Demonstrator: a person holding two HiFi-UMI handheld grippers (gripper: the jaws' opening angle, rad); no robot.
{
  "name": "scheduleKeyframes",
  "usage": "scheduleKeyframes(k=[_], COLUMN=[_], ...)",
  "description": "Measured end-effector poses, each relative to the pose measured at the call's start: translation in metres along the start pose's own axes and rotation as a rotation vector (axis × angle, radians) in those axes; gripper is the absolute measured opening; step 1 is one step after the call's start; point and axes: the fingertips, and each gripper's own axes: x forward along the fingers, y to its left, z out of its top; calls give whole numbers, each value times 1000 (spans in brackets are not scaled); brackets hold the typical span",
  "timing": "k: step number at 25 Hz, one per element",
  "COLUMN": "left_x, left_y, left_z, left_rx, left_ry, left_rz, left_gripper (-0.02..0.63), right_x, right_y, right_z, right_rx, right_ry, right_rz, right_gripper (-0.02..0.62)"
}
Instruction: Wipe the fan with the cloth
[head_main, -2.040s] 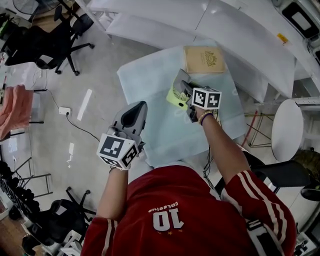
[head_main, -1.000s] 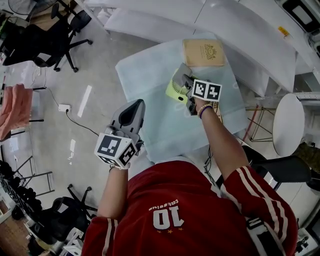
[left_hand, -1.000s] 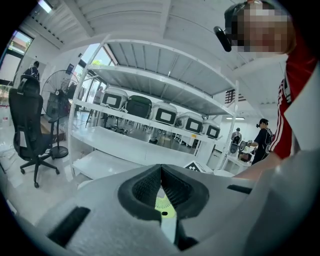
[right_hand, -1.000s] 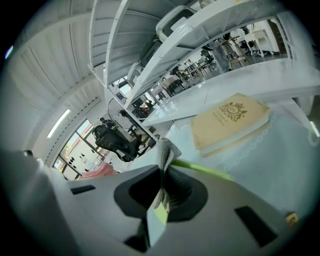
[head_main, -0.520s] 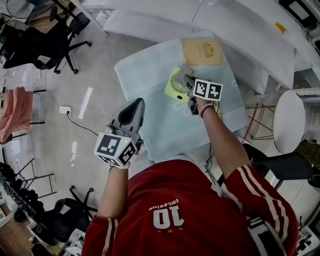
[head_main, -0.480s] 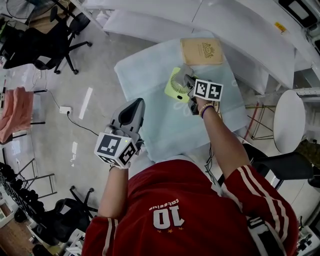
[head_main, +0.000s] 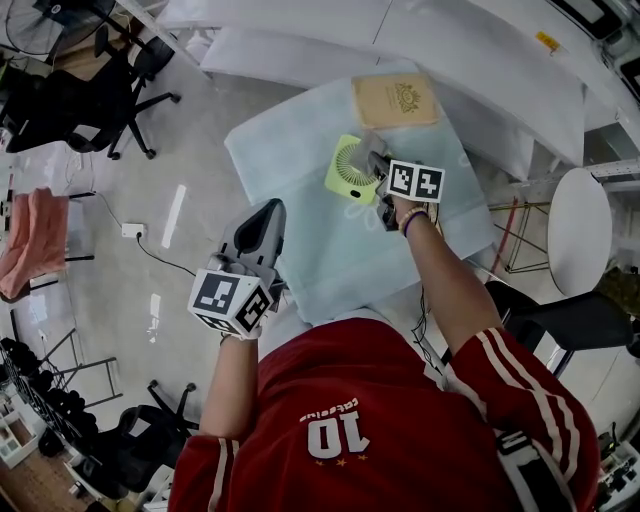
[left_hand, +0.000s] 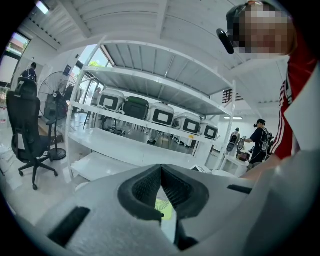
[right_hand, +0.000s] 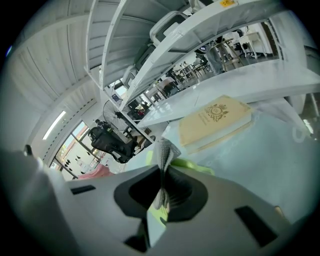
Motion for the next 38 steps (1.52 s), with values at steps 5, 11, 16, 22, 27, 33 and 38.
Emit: scheduleKeyframes(k=[5,11,16,22,27,33,38], left_x=[4,10,17,26,37,55,57], left_y=[-3,-5,-4,-3,1,-3,-4], left_z=[6,6,7,12,14,19,20], left_rx=[-4,12,19,35,58,114,117], left_ry=[-15,-11,-12,-13,-13,-7,-11], left_rz=[-8,-16,-16,-24,-25,-51,-50], left_gripper=[5,5,5,5,5,5,5], right_x=[-5,-12,-21,-31,-36,-45,-55], right_y=[-4,-10,-19,-27,-33,-38,-43], right_z=[-1,0,-2,-6,-9,-9,-11], right_rx=[5,10,14,28,36,36,42], right_ry=[-5,-17,-24,-31,-37,-47,-55], right_rz=[-5,-15,-35,-54,-62,-76,-94], right_gripper=[20,20,20,20,20,20,20])
